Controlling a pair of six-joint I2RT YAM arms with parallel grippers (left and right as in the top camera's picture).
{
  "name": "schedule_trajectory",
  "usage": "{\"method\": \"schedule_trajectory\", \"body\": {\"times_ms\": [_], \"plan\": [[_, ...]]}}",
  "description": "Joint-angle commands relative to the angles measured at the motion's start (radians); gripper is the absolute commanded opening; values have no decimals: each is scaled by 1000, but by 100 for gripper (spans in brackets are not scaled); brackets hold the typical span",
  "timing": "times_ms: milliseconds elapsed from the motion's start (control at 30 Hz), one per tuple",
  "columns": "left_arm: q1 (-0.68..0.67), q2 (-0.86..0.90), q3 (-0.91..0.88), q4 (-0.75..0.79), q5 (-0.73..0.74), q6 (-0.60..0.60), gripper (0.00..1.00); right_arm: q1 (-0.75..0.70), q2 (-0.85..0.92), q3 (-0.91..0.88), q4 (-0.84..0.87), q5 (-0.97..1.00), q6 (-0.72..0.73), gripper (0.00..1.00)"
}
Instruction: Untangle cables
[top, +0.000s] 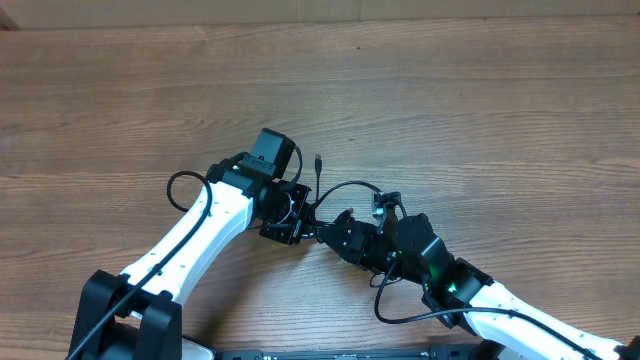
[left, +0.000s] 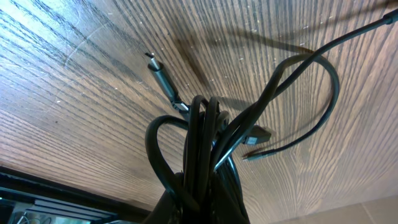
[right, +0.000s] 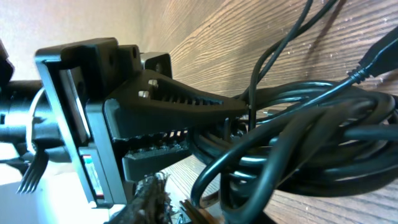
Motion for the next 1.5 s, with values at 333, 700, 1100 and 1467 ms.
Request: {"method": "schedule_trajectory", "body": {"times_ms": [333,700,1100,1467], "plan": [[-24,7,0,-8,35,-9,5,1,3,9,-90,133,-1,4],[21,7,0,-8,72,97,4,-21,3,9,-453,323,197,4],[95,7,1,-8,65,161,5,-47,3,9,-504,338,200,4],[320,7,0,-10,216,409,4,-61,3,9,-534,348,238,4]]}}
